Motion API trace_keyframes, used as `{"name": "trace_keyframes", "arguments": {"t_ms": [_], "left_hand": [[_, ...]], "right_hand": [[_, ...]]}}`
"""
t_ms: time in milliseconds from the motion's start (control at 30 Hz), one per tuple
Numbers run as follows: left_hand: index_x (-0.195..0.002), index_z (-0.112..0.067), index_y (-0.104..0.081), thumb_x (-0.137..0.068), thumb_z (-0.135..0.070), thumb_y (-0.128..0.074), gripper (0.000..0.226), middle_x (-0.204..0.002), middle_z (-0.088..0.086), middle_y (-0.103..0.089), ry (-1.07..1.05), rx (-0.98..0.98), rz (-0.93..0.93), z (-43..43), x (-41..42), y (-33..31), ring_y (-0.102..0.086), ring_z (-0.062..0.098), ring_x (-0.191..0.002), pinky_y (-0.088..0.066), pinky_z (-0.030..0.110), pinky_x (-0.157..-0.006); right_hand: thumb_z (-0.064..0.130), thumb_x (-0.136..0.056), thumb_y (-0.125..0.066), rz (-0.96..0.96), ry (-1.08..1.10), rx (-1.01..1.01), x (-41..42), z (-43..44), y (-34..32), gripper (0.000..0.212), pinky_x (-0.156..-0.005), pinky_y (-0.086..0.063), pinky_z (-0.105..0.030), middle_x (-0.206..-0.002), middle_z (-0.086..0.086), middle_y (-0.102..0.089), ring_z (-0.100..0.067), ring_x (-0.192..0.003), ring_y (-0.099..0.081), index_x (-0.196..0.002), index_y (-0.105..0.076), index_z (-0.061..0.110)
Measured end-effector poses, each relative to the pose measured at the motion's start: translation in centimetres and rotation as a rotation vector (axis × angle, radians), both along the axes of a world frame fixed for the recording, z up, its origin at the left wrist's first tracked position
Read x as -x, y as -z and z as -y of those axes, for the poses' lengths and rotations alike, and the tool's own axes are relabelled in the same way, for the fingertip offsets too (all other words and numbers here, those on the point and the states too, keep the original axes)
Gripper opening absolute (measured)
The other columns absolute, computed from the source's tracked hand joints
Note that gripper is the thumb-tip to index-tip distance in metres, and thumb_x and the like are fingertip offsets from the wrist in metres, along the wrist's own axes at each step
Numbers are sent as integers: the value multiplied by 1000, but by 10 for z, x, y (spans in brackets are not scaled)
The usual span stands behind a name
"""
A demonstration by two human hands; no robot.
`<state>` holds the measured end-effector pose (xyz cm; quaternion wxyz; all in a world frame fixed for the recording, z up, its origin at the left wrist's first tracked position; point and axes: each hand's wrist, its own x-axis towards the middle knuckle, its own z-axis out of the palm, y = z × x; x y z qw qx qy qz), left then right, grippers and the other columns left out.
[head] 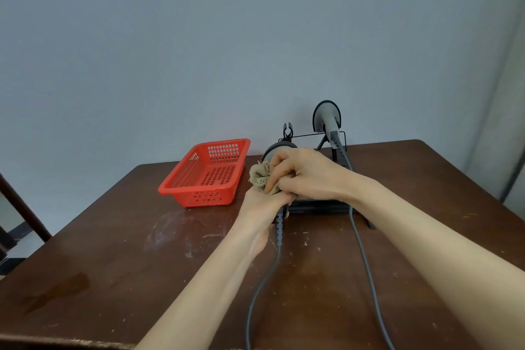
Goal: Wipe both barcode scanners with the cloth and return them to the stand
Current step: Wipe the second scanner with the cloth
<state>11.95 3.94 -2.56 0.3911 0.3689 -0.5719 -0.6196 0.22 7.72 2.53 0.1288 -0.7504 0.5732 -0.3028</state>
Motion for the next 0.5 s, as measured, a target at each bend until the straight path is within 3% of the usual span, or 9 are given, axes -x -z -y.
{"name": "trace_keyframes", "arguments": {"t_ms": [100,233,400,500], "left_hand": [[-92,-8,-63,-80,-1,-63,14,-65,0,-56,-32,-17,38,0,0,0,-49,10,-55,-43,24,-56],[-90,-4,-61,-84,-3,-61,6,-68,6,-54,-32,-114,41,2,-1,-2,-48,13,-52,-44,22,-53],[-92,-3,-60,-83,4,-58,12,-71,10,-55,-30,-90,-61,5,-4,-2,-48,16,-60,-41,25,-51],[-87,-2,-59,-83,5,-55,10,-72,10,-54,-27,-88,-43,5,-4,-4,-47,16,-60,-41,24,-51]], "right_hand": [[4,-80,-55,85,82,63,8,8,5,32,-78,-38,-20,-91,14,-49,-1,-83,-49,-89,-77,25],[9,-87,-50,-7,280,112,14,22,12,36,-79,-35,-24,-99,6,-46,-9,-92,-46,-102,-73,32],[-1,-79,-54,105,34,45,0,5,6,34,-70,-33,-7,-84,17,-46,9,-79,-48,-88,-77,22],[-2,-79,-51,165,65,54,5,12,8,37,-75,-37,-10,-88,14,-49,5,-83,-50,-91,-77,21]]}}
